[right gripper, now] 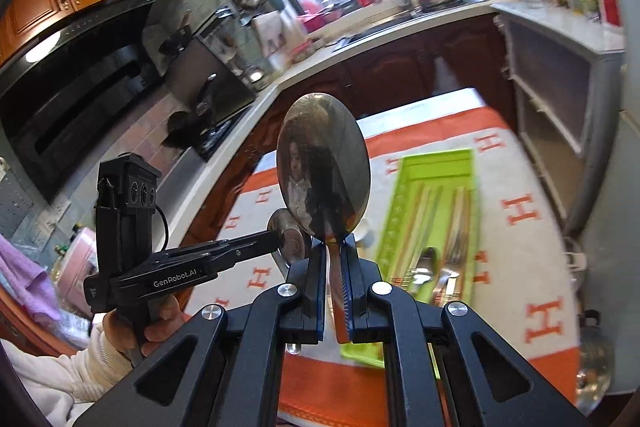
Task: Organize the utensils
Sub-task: 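Carry both metal spoons into the green tray and open both grippers, then close the right gripper on the gold-handled metal teaspoon, then carry the teaspoon into the tray with the right gripper while the left grasps the white ceramic spoon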
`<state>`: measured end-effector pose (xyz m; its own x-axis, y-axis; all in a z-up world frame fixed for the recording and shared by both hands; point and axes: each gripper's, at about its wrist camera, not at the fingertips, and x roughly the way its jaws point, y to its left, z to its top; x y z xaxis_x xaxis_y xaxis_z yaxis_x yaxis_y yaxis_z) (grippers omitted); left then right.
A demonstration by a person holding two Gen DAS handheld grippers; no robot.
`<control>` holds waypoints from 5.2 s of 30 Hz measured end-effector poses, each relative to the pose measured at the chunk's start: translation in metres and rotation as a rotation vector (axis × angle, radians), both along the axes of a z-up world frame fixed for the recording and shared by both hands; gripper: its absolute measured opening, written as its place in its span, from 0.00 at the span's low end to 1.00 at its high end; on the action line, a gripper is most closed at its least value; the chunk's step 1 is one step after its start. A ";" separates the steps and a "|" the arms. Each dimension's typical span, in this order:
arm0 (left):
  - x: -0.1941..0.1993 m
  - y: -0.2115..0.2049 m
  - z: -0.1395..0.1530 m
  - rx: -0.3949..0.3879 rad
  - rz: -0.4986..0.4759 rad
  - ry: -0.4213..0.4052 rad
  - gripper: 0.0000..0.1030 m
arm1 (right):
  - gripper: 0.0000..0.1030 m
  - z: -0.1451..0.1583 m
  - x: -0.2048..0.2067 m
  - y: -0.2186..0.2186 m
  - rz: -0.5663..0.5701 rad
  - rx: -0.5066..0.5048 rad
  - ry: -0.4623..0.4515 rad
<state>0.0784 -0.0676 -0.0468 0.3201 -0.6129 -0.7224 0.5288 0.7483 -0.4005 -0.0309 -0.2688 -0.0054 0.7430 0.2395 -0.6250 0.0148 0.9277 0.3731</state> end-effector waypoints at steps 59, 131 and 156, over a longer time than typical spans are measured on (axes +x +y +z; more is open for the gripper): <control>0.017 0.046 -0.039 0.200 0.196 0.065 0.61 | 0.06 -0.100 0.098 0.010 -0.016 -0.075 0.310; 0.037 0.105 -0.085 0.397 0.220 0.015 0.85 | 0.03 -0.138 0.163 0.112 0.169 -0.096 0.413; 0.140 -0.042 -0.137 0.600 -0.265 0.000 0.77 | 0.04 -0.144 0.113 -0.031 -0.144 0.005 0.446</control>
